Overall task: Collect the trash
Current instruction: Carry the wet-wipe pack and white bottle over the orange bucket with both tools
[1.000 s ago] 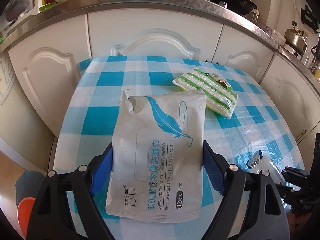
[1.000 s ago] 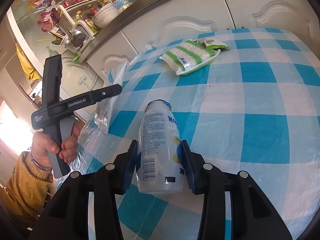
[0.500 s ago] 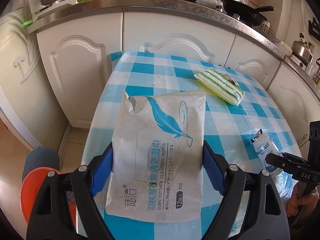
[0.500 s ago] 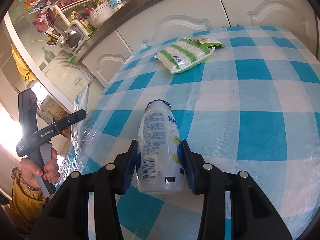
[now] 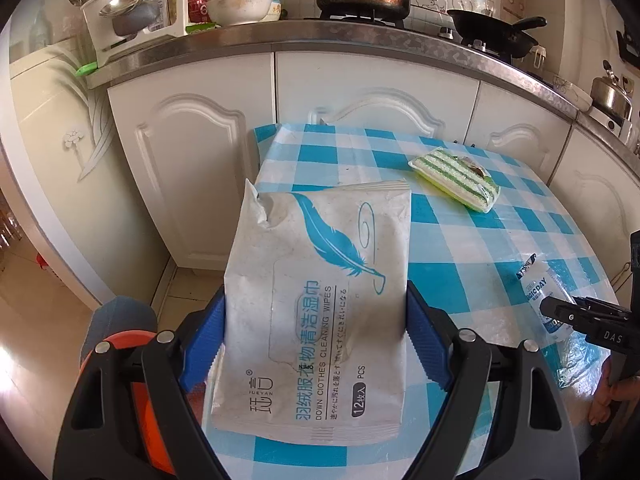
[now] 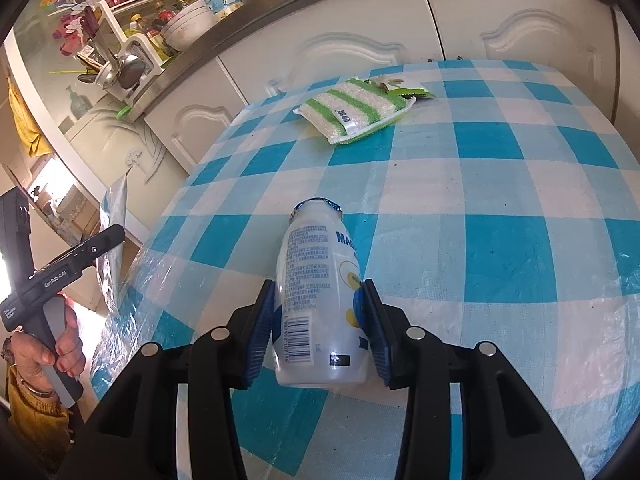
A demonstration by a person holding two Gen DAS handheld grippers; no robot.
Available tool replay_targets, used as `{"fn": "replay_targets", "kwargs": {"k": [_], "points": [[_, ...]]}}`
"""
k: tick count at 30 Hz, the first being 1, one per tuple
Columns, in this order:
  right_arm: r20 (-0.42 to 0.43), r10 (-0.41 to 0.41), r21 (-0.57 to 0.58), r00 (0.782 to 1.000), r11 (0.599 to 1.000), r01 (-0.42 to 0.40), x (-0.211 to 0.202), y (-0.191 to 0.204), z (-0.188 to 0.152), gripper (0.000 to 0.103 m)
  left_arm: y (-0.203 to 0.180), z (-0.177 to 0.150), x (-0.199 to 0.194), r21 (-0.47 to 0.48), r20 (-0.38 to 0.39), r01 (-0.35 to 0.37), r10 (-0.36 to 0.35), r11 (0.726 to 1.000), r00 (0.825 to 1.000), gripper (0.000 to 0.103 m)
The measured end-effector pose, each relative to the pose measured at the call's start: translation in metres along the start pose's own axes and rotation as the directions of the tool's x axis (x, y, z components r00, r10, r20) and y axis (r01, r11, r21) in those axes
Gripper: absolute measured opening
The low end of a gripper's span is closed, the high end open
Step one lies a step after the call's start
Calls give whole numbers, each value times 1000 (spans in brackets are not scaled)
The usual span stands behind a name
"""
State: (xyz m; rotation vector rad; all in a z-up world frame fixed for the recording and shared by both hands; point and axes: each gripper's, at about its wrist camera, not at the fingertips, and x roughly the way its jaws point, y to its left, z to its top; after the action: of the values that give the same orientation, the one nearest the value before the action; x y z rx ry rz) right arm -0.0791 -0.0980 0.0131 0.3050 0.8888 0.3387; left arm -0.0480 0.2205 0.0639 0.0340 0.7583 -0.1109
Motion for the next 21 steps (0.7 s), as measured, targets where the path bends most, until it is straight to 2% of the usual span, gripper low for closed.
{"fn": "replay_targets", "kwargs": {"k": [9, 21], "points": [[-16, -15, -34, 1000, 999, 14, 0, 25, 1, 44, 26, -8, -18, -28, 24, -45, 46, 999, 999, 83], [-23, 20, -145, 1000, 989, -23, 5, 86, 8, 44, 78, -27, -40, -97, 37, -127, 131, 987, 991, 83]]}}
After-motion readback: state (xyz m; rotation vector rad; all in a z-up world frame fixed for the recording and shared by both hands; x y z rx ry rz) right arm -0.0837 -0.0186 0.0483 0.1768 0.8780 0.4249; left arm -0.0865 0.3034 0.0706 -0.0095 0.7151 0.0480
